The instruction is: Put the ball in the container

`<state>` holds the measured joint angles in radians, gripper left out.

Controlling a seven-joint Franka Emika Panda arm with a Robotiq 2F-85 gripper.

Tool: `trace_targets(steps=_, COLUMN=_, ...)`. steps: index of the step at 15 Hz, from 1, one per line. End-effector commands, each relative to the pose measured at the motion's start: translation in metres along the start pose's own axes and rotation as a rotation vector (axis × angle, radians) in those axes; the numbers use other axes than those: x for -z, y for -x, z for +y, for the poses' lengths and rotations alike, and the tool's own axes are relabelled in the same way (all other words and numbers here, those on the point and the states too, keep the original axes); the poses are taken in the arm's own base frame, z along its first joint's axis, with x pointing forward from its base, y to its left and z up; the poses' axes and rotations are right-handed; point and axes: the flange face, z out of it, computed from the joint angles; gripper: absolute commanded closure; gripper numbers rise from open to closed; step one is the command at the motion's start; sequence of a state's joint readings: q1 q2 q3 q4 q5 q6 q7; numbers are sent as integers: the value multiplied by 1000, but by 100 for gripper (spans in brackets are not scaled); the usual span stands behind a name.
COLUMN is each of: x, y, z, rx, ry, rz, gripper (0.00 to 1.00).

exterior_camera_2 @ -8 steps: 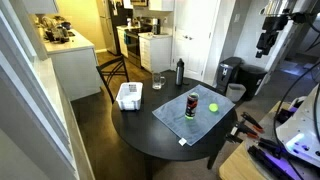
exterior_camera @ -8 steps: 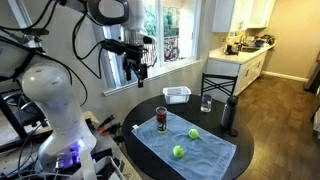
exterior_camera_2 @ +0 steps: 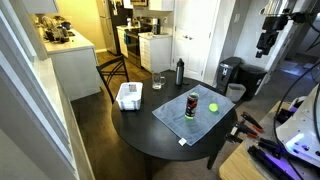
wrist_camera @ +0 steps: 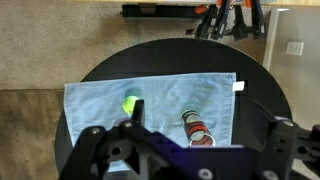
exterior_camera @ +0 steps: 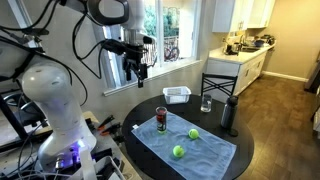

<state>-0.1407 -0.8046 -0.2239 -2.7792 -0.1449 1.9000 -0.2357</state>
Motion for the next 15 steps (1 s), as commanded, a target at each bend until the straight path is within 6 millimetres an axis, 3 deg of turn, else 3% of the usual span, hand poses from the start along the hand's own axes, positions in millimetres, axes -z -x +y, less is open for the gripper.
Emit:
trace_targets(steps=1, x=0, y=0, z=0, rx=0, ry=0, rz=-1, gripper=0)
trace_targets(steps=5, x=11, y=-15, z=3, rx=-50, ry=-34, rz=19, gripper=0)
trace_targets(steps=11, x=75, y=-60, z=26, rx=-135, ry=-301, rz=58, gripper=0)
trace_targets(steps=13, x=90, y=-76, z=37, rx=-180, ry=-398, rz=44, gripper=0)
trace_targets(steps=15, x=93, y=-94, z=54, rx=-243, ry=-481, rz=24, gripper=0)
